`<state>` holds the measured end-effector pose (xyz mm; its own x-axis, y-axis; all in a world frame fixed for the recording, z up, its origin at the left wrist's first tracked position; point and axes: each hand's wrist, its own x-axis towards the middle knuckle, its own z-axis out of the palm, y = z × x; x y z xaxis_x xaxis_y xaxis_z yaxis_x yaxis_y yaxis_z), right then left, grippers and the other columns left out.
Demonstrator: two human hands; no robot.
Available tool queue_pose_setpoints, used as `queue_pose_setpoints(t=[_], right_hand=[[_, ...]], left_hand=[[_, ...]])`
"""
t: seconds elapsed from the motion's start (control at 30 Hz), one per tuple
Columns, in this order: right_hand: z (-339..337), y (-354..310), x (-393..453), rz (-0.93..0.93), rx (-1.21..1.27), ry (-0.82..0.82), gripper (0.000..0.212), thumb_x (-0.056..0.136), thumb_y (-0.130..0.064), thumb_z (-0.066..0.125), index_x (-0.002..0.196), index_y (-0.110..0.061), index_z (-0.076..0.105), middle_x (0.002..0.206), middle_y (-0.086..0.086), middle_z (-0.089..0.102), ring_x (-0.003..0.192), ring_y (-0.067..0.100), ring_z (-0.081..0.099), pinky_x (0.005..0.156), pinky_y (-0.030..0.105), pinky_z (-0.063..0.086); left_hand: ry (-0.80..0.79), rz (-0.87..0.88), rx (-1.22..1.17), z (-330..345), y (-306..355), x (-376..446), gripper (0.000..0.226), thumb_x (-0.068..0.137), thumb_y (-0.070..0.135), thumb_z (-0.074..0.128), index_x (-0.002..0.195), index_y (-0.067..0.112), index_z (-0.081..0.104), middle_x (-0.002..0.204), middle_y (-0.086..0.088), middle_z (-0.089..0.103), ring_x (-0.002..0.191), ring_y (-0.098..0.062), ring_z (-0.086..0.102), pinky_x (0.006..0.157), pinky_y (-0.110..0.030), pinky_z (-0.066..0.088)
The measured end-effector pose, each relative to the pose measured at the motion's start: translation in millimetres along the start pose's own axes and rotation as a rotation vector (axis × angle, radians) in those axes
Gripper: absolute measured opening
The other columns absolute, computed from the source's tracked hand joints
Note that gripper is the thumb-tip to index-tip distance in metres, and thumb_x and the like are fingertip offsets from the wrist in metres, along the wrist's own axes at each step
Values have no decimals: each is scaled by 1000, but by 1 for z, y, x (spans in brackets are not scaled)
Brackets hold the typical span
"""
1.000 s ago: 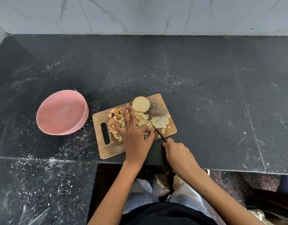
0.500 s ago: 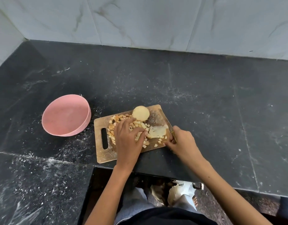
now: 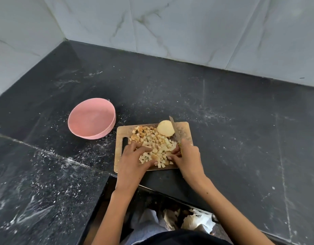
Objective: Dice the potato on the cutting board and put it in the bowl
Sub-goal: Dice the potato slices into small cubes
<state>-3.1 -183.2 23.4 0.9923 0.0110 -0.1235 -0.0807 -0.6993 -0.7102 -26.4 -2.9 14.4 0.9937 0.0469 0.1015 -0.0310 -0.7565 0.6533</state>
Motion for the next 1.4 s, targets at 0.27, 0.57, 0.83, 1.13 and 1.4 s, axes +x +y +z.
queue_pose_setpoints(t=[0.27, 0.57, 0.83, 1.13, 1.4], right_hand=[[-50, 27, 12, 7, 101, 101, 41, 70, 4, 79, 70, -17, 44, 78, -2, 68, 78, 8, 68, 70, 22, 55], [-32, 38, 16, 52, 125, 6, 38, 68, 9, 78, 74, -12, 47, 89, 8, 62, 82, 16, 64, 67, 21, 56], [-19, 30, 21, -12, -75, -13, 32, 76, 3, 70, 85, -16, 46, 90, -2, 58, 83, 14, 55, 66, 21, 40], [-43, 36, 16, -54, 58, 150, 46, 79, 9, 66, 69, -25, 37, 90, 0, 69, 84, 11, 65, 75, 20, 52], [-29, 37, 17, 19, -88, 38, 35, 77, 3, 69, 76, -18, 41, 93, 4, 61, 88, 21, 59, 76, 39, 50]], left_hand=[[-66, -31, -80, 0, 2, -15, 42, 64, 25, 88, 103, 25, 71, 96, 11, 53, 87, 3, 51, 76, -5, 36], [-12, -2, -118, 14, 15, -17, 38, 71, 17, 85, 107, 16, 72, 90, 7, 55, 82, -2, 52, 72, -3, 37], [103, 17, -131, 21, 15, -15, 29, 75, 3, 80, 104, 8, 75, 85, 5, 61, 82, 1, 56, 70, -4, 41], [133, -2, -193, 14, 10, -10, 26, 77, 10, 80, 101, 15, 75, 88, 8, 62, 78, -3, 58, 64, -6, 42], [140, -133, -216, -4, -6, -10, 25, 76, 7, 80, 98, 18, 75, 93, 7, 64, 81, -2, 60, 68, -4, 43]])
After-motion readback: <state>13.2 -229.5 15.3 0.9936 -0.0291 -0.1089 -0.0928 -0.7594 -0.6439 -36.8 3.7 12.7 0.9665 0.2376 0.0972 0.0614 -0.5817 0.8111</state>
